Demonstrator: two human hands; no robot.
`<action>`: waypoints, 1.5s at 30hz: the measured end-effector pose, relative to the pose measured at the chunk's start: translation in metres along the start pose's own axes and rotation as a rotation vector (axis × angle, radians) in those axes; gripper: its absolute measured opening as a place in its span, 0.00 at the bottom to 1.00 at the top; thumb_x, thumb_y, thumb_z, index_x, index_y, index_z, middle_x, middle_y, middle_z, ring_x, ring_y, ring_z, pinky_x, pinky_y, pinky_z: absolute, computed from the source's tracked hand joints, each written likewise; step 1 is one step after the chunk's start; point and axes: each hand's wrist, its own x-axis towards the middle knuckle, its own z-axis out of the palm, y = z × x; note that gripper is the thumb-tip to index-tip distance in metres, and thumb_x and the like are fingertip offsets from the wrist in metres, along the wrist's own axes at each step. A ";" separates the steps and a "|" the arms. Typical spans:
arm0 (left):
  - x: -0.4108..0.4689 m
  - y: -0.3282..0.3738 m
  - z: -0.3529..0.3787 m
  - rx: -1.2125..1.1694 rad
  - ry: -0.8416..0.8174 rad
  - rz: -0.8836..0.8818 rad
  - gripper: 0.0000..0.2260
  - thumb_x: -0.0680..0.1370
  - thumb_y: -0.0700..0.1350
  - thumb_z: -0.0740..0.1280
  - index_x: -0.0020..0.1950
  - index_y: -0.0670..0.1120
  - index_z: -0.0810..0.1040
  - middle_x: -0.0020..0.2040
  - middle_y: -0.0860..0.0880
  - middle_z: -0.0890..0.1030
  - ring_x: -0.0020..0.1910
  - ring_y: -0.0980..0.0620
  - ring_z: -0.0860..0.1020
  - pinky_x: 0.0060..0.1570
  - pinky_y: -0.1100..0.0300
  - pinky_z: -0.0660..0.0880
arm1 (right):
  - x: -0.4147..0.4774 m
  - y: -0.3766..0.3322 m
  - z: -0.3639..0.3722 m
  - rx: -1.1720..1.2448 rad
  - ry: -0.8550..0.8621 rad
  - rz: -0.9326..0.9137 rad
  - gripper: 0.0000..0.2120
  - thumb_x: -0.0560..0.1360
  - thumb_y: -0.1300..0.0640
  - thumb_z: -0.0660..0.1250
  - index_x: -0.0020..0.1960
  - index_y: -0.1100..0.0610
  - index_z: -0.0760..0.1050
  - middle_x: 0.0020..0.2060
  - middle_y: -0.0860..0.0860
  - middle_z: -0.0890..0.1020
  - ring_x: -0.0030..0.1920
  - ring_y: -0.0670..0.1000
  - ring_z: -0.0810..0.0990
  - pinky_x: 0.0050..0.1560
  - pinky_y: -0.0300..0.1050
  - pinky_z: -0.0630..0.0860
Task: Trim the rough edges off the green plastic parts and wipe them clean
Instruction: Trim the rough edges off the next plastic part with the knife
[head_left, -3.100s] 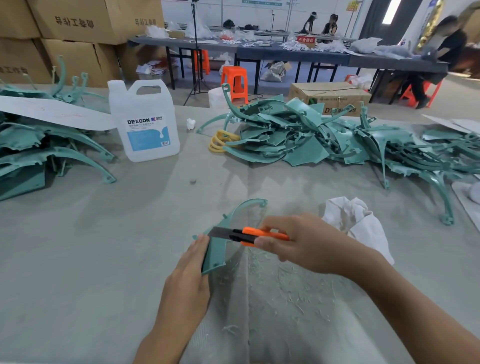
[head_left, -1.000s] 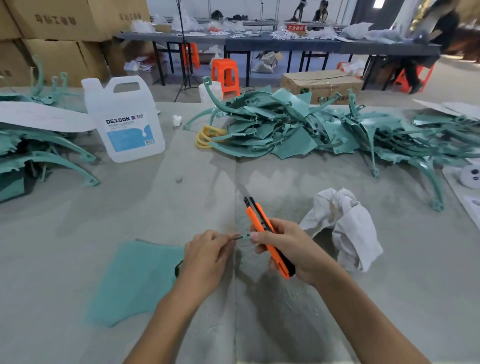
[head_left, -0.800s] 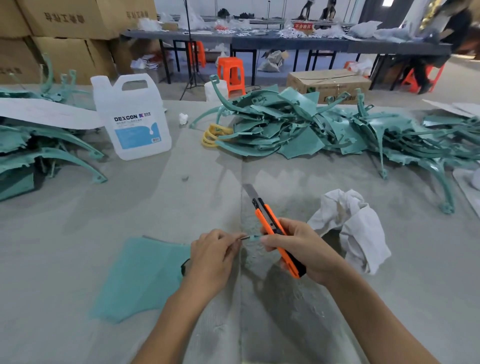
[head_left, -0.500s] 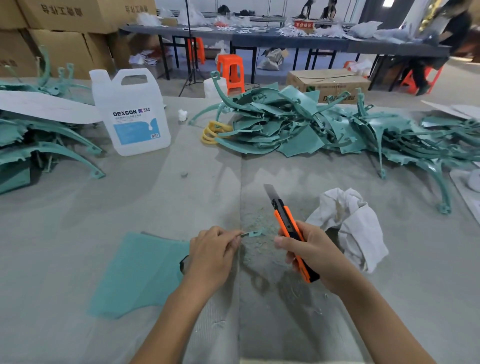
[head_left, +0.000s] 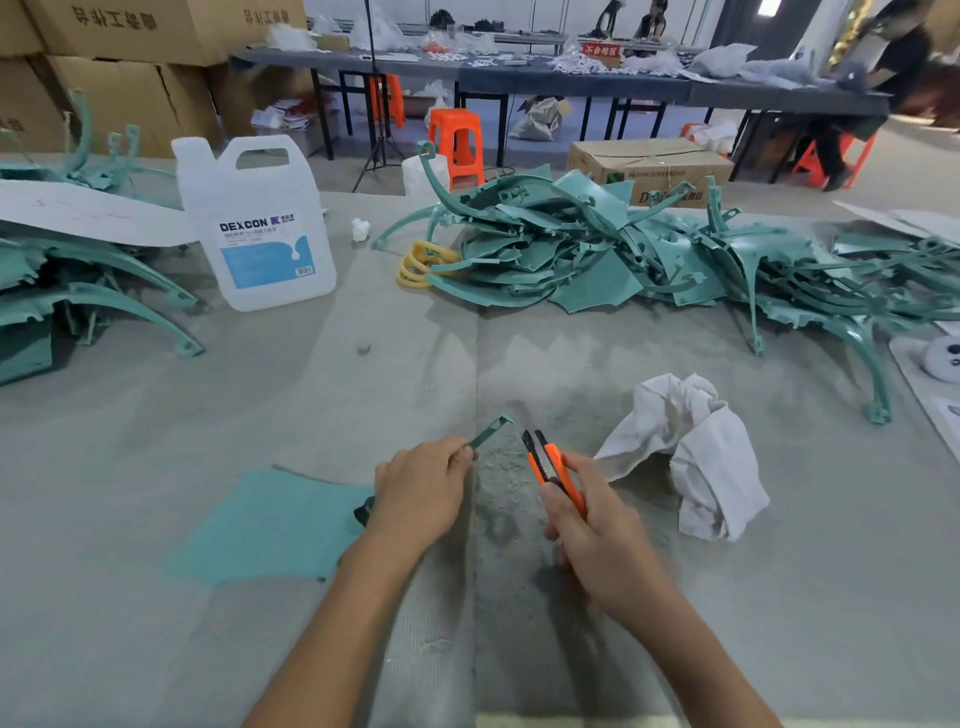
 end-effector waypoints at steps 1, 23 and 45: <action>0.000 0.001 0.000 0.002 -0.004 -0.007 0.15 0.85 0.53 0.54 0.55 0.53 0.79 0.53 0.52 0.83 0.55 0.45 0.78 0.55 0.51 0.69 | 0.000 -0.001 0.003 -0.030 0.008 -0.011 0.12 0.82 0.42 0.60 0.61 0.26 0.66 0.40 0.42 0.83 0.34 0.47 0.81 0.41 0.50 0.80; 0.004 0.009 -0.004 0.048 -0.025 -0.066 0.12 0.85 0.51 0.54 0.53 0.54 0.77 0.57 0.49 0.82 0.56 0.42 0.78 0.58 0.50 0.71 | 0.015 -0.015 0.013 -0.269 0.058 0.130 0.13 0.84 0.44 0.56 0.68 0.39 0.65 0.40 0.47 0.78 0.43 0.55 0.78 0.44 0.50 0.71; 0.002 0.012 0.002 0.062 0.044 -0.059 0.13 0.86 0.50 0.52 0.52 0.53 0.76 0.52 0.49 0.83 0.48 0.45 0.77 0.49 0.51 0.67 | 0.014 -0.010 0.018 -0.218 0.076 0.044 0.10 0.84 0.43 0.57 0.65 0.36 0.65 0.38 0.46 0.81 0.40 0.50 0.78 0.41 0.49 0.72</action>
